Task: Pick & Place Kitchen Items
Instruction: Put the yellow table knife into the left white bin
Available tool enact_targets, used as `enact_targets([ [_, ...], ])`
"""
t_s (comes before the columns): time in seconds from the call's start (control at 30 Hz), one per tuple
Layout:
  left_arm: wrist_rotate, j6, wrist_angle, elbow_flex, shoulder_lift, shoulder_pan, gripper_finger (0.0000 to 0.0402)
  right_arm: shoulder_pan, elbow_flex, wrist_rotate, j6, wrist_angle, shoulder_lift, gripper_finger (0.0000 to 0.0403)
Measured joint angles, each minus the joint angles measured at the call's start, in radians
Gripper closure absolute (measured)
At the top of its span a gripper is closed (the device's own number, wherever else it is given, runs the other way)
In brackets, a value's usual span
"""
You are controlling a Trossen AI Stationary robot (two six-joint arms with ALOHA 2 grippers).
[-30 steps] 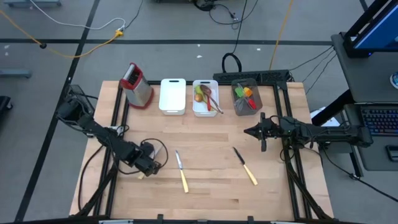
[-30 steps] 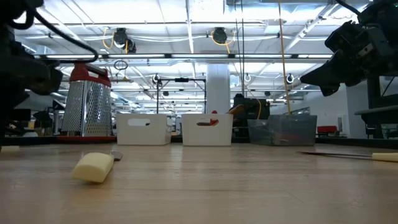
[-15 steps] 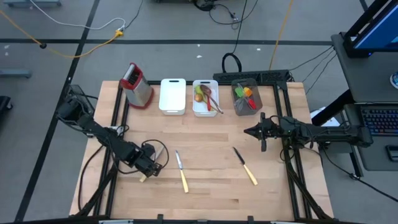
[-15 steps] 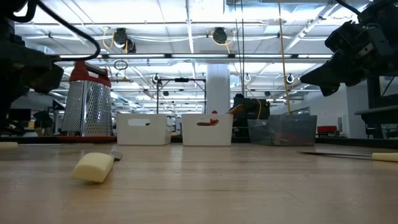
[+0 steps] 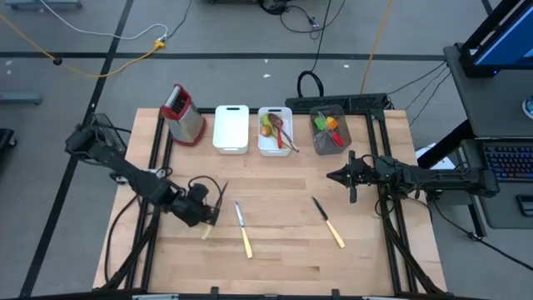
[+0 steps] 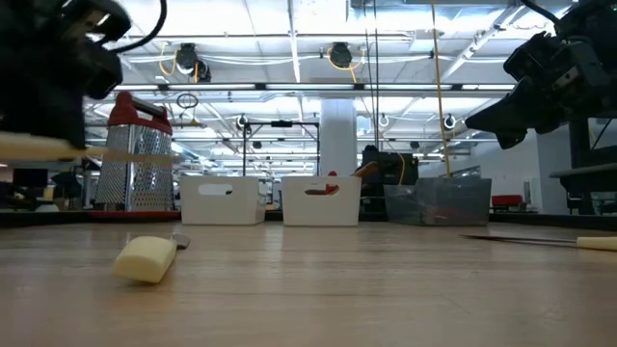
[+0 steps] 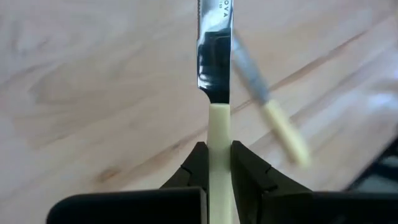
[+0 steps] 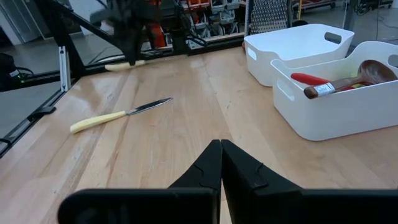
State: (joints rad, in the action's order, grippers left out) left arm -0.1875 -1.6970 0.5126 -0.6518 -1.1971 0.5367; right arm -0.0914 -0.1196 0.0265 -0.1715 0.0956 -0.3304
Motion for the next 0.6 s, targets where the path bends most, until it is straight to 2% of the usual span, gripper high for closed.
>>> enact_targets([
  [0.3, -0.136, 0.053, -0.171, -0.001, 0.081, -0.108, 0.0375, 0.000, 0.000, 0.000, 0.000, 0.006, 0.000, 0.0403],
  [0.6, -0.153, 0.157, -0.417, -0.001, 0.081, -0.292, 0.0375, 0.000, 0.000, 0.000, 0.000, 0.005, 0.000, 0.0403],
])
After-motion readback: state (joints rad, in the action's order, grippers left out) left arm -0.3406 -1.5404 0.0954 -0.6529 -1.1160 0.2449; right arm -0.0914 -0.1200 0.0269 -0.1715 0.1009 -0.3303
